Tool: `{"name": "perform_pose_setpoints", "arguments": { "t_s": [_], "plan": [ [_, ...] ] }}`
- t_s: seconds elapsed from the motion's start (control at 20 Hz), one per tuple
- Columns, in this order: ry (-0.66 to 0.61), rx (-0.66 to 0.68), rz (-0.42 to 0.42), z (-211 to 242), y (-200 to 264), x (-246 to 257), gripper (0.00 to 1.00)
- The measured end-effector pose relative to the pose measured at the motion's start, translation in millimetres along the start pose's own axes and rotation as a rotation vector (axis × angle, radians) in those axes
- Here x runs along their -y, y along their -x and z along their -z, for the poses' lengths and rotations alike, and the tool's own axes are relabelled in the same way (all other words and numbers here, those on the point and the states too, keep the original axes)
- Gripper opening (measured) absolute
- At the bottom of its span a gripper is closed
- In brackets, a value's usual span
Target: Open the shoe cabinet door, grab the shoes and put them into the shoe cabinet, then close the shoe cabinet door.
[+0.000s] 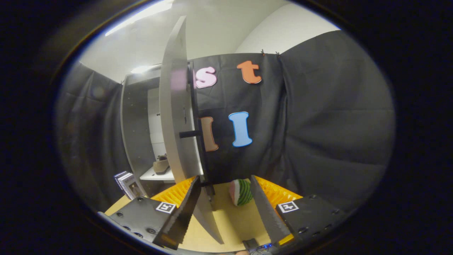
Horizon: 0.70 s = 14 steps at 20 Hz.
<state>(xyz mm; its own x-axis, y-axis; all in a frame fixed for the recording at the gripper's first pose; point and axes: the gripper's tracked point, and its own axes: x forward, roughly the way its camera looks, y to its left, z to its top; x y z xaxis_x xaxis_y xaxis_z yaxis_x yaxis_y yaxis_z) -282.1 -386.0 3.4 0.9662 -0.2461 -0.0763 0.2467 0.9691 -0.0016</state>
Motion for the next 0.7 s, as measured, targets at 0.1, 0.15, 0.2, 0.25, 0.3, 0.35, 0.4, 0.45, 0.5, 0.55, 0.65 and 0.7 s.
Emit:
{"name": "perform_pose_setpoints", "arguments": {
  "t_s": [0.1, 0.15, 0.2, 0.25, 0.3, 0.35, 0.4, 0.45, 0.5, 0.55, 0.65, 0.7],
  "plan": [
    [-0.008, 0.001, -0.004, 0, 0, -2, 0.88],
    [-0.013, 0.001, -0.008, 0, 0, -4, 0.88],
    [-0.02, 0.001, -0.01, 0, 0, -5, 0.88],
    [-0.025, 0.001, -0.009, 1, 1, -6, 0.88],
    [-0.03, 0.002, -0.009, 1, 1, -6, 0.87],
    [-0.035, 0.002, -0.012, 2, 2, -7, 0.87],
    [-0.04, 0.003, -0.018, 2, 2, -10, 0.87],
    [-0.044, 0.002, -0.03, 3, 3, -12, 0.86],
    [-0.047, 0.001, -0.045, 2, 3, -14, 0.86],
    [-0.047, -0.002, -0.06, 2, 3, -16, 0.86],
    [-0.042, -0.006, -0.093, 2, 4, -28, 0.86],
    [-0.04, -0.009, -0.112, 6, 4, -40, 0.86]
  ]
}}
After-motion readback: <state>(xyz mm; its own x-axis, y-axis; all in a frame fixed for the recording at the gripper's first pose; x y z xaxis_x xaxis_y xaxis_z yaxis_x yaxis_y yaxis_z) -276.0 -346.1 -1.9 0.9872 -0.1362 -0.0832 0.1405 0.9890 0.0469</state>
